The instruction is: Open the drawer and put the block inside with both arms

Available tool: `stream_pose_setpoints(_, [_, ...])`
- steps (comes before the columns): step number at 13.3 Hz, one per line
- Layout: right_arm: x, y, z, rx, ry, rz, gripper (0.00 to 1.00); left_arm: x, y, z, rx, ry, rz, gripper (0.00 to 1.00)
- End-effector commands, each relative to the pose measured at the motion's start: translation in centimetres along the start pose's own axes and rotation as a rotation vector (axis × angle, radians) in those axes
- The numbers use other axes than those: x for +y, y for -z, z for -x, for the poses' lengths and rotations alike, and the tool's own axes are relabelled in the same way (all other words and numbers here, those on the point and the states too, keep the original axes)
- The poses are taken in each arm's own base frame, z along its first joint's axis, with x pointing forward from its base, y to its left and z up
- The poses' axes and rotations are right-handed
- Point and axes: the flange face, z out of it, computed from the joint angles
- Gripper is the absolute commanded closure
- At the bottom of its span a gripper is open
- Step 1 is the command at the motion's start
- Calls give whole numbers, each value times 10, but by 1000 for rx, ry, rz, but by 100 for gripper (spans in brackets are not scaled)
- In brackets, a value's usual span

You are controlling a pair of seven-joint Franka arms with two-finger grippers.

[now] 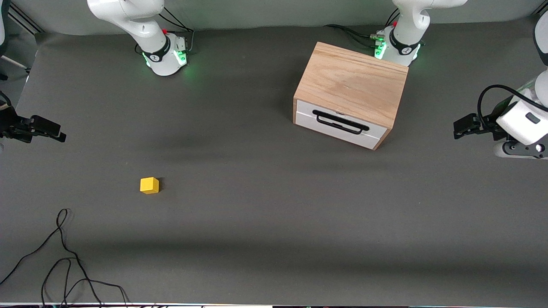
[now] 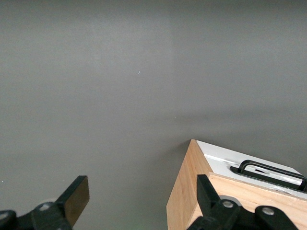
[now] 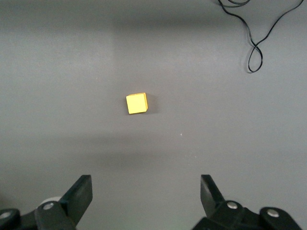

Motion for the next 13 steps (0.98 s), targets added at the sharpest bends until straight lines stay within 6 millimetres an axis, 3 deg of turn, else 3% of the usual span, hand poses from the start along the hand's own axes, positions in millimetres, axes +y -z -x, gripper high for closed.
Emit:
stream_pose_setpoints(1, [-1,5,1,1,21,-18,0,0,6,6,2,-17,-10,0])
stream_pose_setpoints(12, [-12,2,-3,1,2,-51,0,0,6,6,0,-17,-10,0])
stream_pose_setpoints(13, [-21,3,-4,6,-38,-48,0,0,6,6,0,-17,-10,0])
